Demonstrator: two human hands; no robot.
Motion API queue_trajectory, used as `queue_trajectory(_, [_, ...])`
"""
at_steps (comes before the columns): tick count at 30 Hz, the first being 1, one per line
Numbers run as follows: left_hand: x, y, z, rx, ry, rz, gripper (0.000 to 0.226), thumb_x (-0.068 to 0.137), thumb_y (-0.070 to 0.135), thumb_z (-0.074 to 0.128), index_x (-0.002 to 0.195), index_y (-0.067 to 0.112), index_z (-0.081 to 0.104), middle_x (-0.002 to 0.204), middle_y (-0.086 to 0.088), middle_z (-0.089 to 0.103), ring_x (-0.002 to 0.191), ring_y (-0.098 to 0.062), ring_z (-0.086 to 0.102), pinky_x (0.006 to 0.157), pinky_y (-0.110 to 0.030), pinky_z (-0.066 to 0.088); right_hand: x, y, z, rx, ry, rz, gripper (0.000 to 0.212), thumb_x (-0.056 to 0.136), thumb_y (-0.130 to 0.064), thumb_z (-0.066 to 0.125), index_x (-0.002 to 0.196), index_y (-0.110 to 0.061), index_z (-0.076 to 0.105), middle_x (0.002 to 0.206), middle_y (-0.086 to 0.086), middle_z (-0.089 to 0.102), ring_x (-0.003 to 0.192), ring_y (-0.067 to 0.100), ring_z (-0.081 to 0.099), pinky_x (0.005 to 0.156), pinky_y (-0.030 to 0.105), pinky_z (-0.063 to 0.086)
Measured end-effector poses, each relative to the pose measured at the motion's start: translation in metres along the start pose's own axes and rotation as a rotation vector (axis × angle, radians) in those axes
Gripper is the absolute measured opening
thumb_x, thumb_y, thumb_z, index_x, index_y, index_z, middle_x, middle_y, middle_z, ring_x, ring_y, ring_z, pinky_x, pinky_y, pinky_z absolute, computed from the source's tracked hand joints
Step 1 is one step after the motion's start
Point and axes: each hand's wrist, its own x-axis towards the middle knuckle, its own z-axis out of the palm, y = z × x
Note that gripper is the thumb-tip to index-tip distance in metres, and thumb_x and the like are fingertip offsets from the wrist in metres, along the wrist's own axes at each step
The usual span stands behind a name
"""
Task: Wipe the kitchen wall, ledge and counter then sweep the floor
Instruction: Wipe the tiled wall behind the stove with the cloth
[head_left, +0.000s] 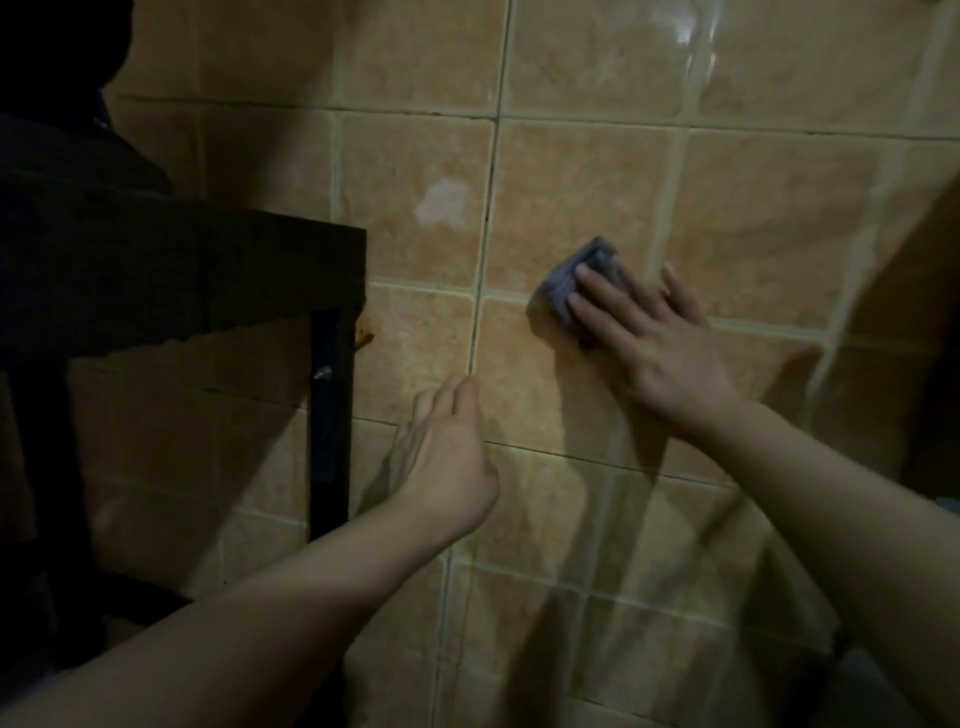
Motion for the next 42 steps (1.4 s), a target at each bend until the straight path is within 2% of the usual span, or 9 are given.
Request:
queue_trajectory(10, [-0.001, 0.03, 0.023, 0.03, -0.032, 0.055, 0.075, 0.083, 0.014, 0.055, 0.147, 0.015, 0.015, 0.153, 0.001, 0.018, 0.138, -0.019, 0.016, 0.113, -0.036, 0.025, -0.073, -0.014, 0.005, 0.117, -0.15, -0.184, 0.044, 0.085, -0.02, 0.035, 0.123, -0.018, 0.058, 0.148, -0.001, 0.039, 0.139, 0.022, 0.029, 0.113, 0.04, 0.01])
queue_trajectory(17, [0.009, 0.058, 0.029, 0.048, -0.027, 0.154, 0.077, 0.083, 0.013, 0.053, 0.148, 0.017, 0.013, 0.154, 0.002, 0.016, 0.139, -0.018, 0.014, 0.114, -0.035, 0.023, -0.07, 0.005, -0.008, 0.469, 0.131, 0.505, 0.025, 0.091, -0.015, 0.049, 0.114, -0.01, 0.058, 0.128, -0.002, 0.05, 0.126, 0.011, 0.032, 0.106, 0.017, 0.015])
queue_trajectory(19, [0.007, 0.061, 0.033, 0.055, -0.042, 0.163, 0.076, 0.083, 0.014, 0.053, 0.148, 0.017, 0.012, 0.154, 0.002, 0.016, 0.139, -0.018, 0.014, 0.114, -0.036, 0.024, -0.094, -0.022, 0.003, 0.56, 0.097, 0.495, 0.028, 0.093, -0.016, 0.049, 0.118, -0.008, 0.057, 0.129, -0.001, 0.05, 0.126, 0.006, 0.033, 0.108, 0.008, 0.011])
queue_trajectory(25, [0.007, 0.072, 0.037, 0.064, -0.05, 0.204, 0.075, 0.085, 0.016, 0.053, 0.148, 0.018, 0.012, 0.155, 0.004, 0.014, 0.139, -0.018, 0.015, 0.114, -0.034, 0.023, -0.114, 0.003, 0.013, 0.496, 0.036, 0.308, 0.03, 0.096, -0.021, 0.049, 0.123, -0.01, 0.054, 0.14, -0.001, 0.039, 0.135, 0.014, 0.029, 0.115, 0.036, 0.02])
queue_trajectory(27, [0.012, 0.076, 0.036, 0.059, -0.038, 0.221, 0.076, 0.086, 0.017, 0.054, 0.149, 0.019, 0.01, 0.155, 0.004, 0.013, 0.14, -0.017, 0.014, 0.113, -0.033, 0.022, -0.097, 0.026, 0.01, 0.431, 0.118, 0.384, 0.038, 0.087, -0.01, 0.062, 0.123, -0.011, 0.05, 0.141, 0.005, 0.033, 0.134, 0.016, 0.026, 0.114, 0.037, 0.026])
queue_trajectory(30, [0.015, 0.082, 0.036, 0.051, -0.042, 0.247, 0.076, 0.086, 0.017, 0.054, 0.148, 0.018, 0.011, 0.156, 0.004, 0.012, 0.14, -0.016, 0.013, 0.114, -0.033, 0.023, -0.089, 0.036, 0.004, 0.471, 0.144, 0.569, 0.037, 0.092, -0.007, 0.054, 0.128, -0.015, 0.047, 0.146, 0.003, 0.028, 0.139, 0.007, 0.016, 0.116, 0.034, 0.022])
queue_trajectory(33, [0.014, 0.088, 0.038, 0.067, -0.051, 0.258, 0.076, 0.085, 0.019, 0.054, 0.148, 0.018, 0.011, 0.156, 0.003, 0.013, 0.141, -0.017, 0.012, 0.115, -0.034, 0.022, -0.116, 0.009, 0.016, 0.403, 0.133, 0.5, 0.048, 0.09, -0.004, 0.046, 0.136, -0.01, 0.034, 0.15, 0.008, 0.019, 0.143, 0.031, 0.016, 0.115, 0.044, 0.021])
queue_trajectory(37, [0.011, 0.098, 0.041, 0.066, -0.053, 0.274, 0.075, 0.086, 0.019, 0.054, 0.148, 0.019, 0.012, 0.156, 0.003, 0.012, 0.141, -0.017, 0.012, 0.113, -0.034, 0.022, -0.133, -0.002, 0.004, 0.38, 0.032, 0.478, 0.049, 0.097, -0.019, 0.032, 0.145, -0.02, 0.018, 0.153, 0.006, 0.013, 0.141, 0.031, 0.018, 0.113, 0.047, 0.026])
queue_trajectory(42, [0.012, 0.109, 0.041, 0.068, -0.06, 0.325, 0.075, 0.085, 0.014, 0.051, 0.148, 0.018, 0.011, 0.156, 0.003, 0.013, 0.14, -0.018, 0.012, 0.114, -0.037, 0.022, -0.098, 0.037, -0.02, 0.225, -0.078, 0.847, 0.064, 0.102, -0.02, 0.031, 0.15, -0.016, -0.01, 0.157, 0.008, -0.017, 0.145, 0.024, -0.01, 0.118, 0.037, 0.004])
